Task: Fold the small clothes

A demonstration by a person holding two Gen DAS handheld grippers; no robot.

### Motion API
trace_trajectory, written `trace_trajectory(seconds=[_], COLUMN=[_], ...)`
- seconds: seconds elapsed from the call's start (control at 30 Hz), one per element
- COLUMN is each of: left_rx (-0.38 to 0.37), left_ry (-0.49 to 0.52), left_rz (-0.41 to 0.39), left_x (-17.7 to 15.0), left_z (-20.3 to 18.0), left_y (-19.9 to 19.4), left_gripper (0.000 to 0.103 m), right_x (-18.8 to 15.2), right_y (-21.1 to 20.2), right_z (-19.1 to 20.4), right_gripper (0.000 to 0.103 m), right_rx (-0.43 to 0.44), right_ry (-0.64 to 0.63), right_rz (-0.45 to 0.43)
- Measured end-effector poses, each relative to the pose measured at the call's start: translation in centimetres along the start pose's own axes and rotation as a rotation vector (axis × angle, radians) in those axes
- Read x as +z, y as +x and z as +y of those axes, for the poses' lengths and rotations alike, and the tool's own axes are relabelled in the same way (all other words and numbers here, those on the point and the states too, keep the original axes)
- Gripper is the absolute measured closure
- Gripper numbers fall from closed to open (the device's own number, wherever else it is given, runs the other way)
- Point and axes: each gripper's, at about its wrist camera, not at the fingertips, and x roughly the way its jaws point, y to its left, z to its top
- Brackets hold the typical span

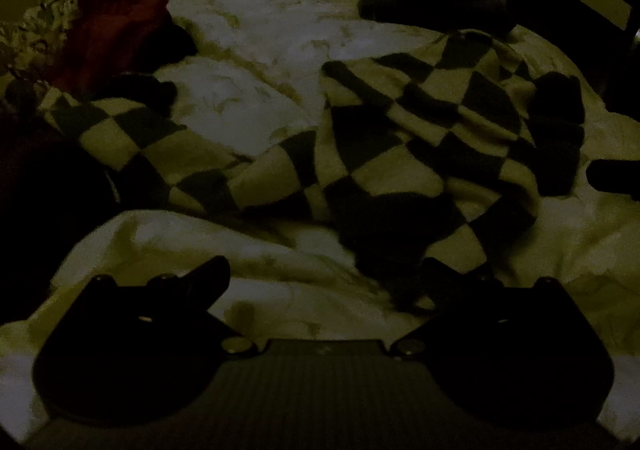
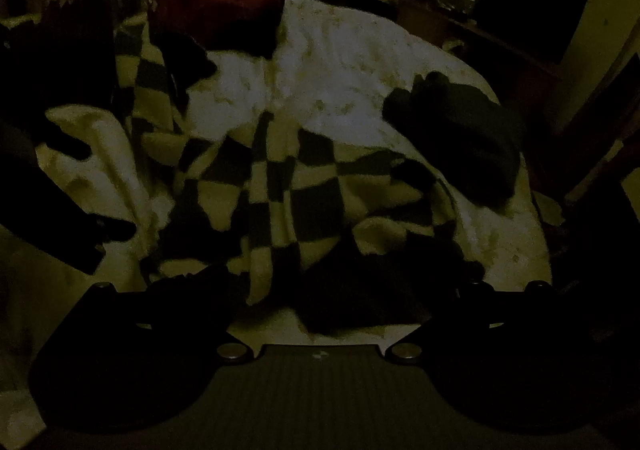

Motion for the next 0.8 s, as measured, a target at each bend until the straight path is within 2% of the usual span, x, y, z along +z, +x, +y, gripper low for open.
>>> trace_trajectory(seconds=[0.13, 0.27, 0.33, 0.37, 0.47, 0.53, 0.6, 0.67, 0.8], left_rx=[-0.033, 0.0, 0.017, 0.017, 0.009, 0.017, 0.034, 0.021, 0.005], left_ry=[0.015, 0.053, 0.042, 0.027, -0.023, -0.02, 0.0, 0.001, -0.011], left_rz=[-0.037, -0.047, -0.043, -0.043, -0.048, -0.044, -0.026, 0.0, 0.001], left_x=[0.0, 0.5, 1.2, 1.5, 2.1, 1.8, 1.1, 0.4, 0.1], left_z=[-0.2, 0.1, 0.9, 1.5, 2.9, 3.2, 3.0, 3.1, 3.6], left_y=[0.4, 1.3, 1.7, 1.8, 2.3, 2.8, 3.7, 4.5, 4.7], left_gripper=[0.0, 0.002, 0.011, 0.019, 0.023, 0.028, 0.046, 0.057, 0.057], right_x=[0.4, 0.9, 1.4, 1.6, 2.6, 3.3, 4.0, 4.6, 5.5], right_y=[0.1, 1.3, 2.5, 3.0, 4.8, 6.2, 7.3, 8.5, 10.8], right_z=[-0.3, -0.5, -0.2, -0.1, 0.1, 0.6, 1.6, 2.4, 3.2], right_gripper=[0.0, 0.0, 0.0, 0.0, 0.0, 0.0, 0.0, 0.0, 0.0], right_rx=[0.053, 0.114, 0.144, 0.154, 0.205, 0.244, 0.248, 0.246, 0.22], right_ry=[0.031, 0.034, -0.001, -0.016, -0.036, -0.054, -0.104, -0.14, -0.18], right_rz=[-0.073, -0.106, -0.105, -0.105, -0.105, -0.097, -0.102, -0.095, -0.072])
